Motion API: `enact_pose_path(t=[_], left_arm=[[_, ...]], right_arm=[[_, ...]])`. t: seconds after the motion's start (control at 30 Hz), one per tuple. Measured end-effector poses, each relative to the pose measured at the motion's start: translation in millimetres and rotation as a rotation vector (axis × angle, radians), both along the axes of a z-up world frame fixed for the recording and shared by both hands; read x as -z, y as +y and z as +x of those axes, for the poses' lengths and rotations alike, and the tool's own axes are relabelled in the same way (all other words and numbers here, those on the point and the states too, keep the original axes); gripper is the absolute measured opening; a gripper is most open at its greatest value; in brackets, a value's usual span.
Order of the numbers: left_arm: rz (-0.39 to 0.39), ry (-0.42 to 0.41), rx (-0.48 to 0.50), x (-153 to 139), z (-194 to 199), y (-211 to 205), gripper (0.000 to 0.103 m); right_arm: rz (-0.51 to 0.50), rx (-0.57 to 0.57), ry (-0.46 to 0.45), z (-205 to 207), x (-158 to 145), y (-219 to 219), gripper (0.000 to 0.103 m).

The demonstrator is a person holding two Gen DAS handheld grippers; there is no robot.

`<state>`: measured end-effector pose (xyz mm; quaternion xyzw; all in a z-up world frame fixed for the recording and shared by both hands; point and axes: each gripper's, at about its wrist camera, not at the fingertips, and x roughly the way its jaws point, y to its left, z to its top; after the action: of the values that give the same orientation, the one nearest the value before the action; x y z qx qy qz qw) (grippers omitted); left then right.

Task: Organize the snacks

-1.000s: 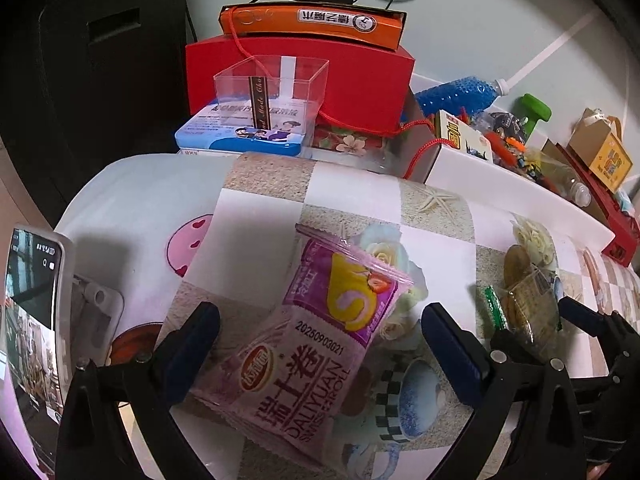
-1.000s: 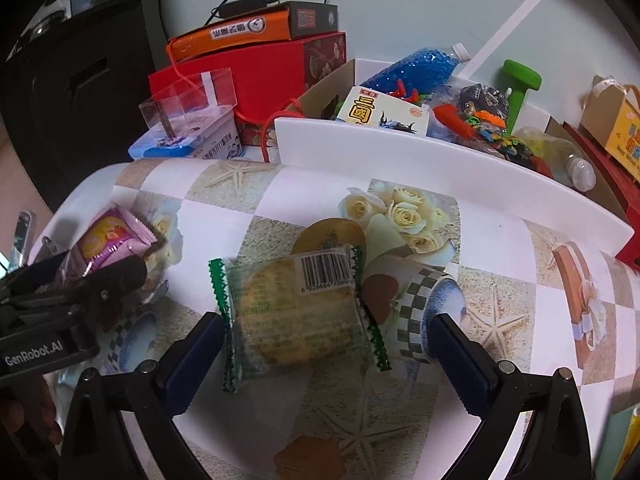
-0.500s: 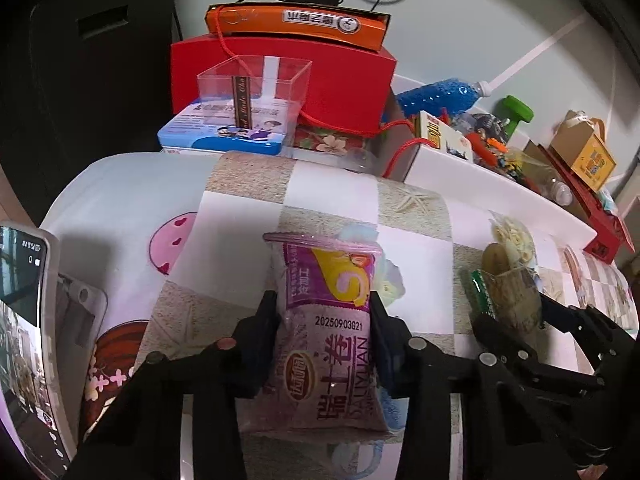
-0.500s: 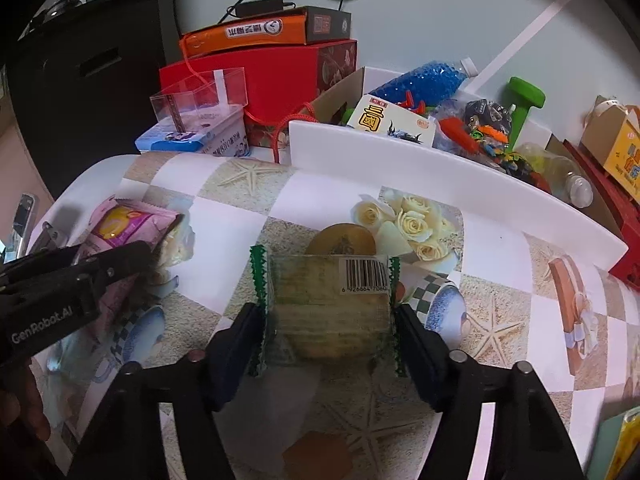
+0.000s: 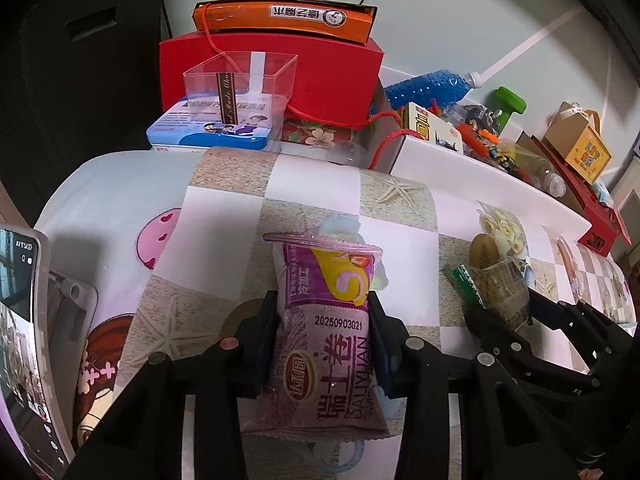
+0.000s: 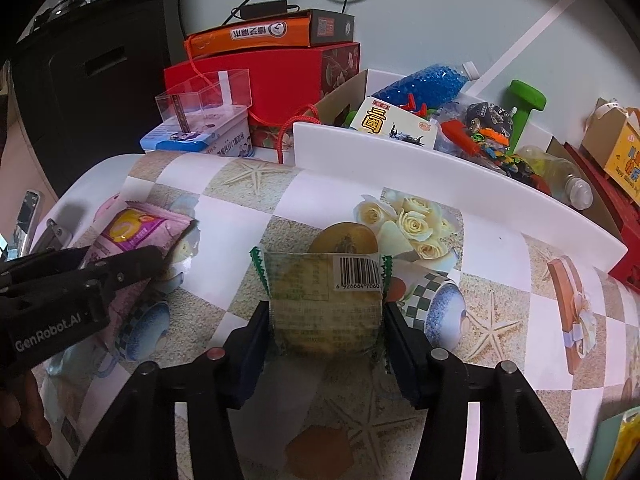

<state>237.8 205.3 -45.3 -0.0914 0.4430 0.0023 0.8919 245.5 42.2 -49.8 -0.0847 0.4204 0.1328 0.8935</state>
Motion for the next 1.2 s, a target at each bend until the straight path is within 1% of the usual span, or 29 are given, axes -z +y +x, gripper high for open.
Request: enact_pose_path(t=[0.37,0.63,0.87,1.1,1.2], left_arm=[[-0.01,-0.014,0.018,-9,-2,-5,0.042],[-0.022,-0.059,0.032,-24,-8,-10,0.042],[-0.034,-0.095,0.063,-37,-16,-20,0.042],[-0.031,-0.103,0.083,-46,-29,-36,0.042],[-0.045,-0.101,0.097,-50,-39,-46,0.042]], right_arm=[[0.031,0.023,0.003,-1,-6,-5,0.058],[0.059,0.05,-0.027,-8,-21,-14,0.058],[0.065,0.063,-0.049,-25,-36,-26,0.058],[0.062,0.107,-0.048,-53,-54,-54,0.058],[0.069,0.138,-0.052,-66,-65,-69,0.058]])
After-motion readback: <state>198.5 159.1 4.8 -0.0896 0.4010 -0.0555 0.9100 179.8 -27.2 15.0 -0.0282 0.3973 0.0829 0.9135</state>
